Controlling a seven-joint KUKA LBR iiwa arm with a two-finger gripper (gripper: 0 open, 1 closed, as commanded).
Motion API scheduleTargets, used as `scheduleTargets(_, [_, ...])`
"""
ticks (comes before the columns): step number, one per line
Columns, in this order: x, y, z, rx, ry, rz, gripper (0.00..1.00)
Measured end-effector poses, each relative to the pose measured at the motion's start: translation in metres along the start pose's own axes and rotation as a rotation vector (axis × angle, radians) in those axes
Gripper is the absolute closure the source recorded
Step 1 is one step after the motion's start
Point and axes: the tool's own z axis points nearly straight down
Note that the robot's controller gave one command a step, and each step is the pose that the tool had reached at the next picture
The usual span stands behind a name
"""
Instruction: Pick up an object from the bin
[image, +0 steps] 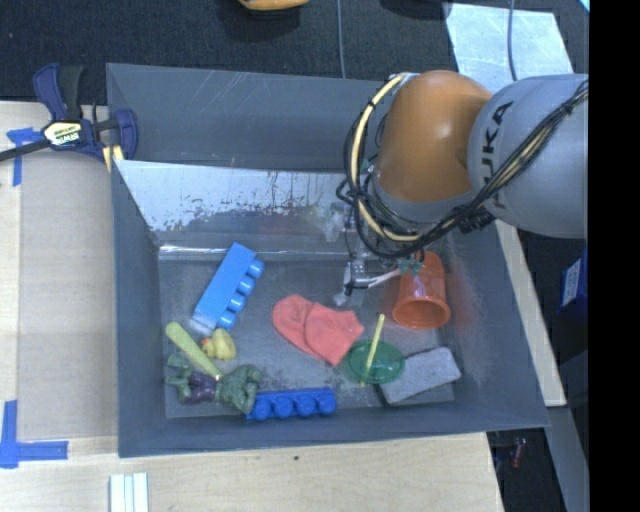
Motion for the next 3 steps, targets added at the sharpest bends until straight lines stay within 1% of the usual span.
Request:
scheduleTargets(1, [-0.002,0.0,-0.005,0.0,-0.008,0.001,0.0])
scheduleTargets(2, [0.05,0.013,-0.001,-0.001,-0.007,0.072,0.0])
scheduleTargets(3, [0.061,0.016,0.022,-0.001,-0.011,0.09,0.0])
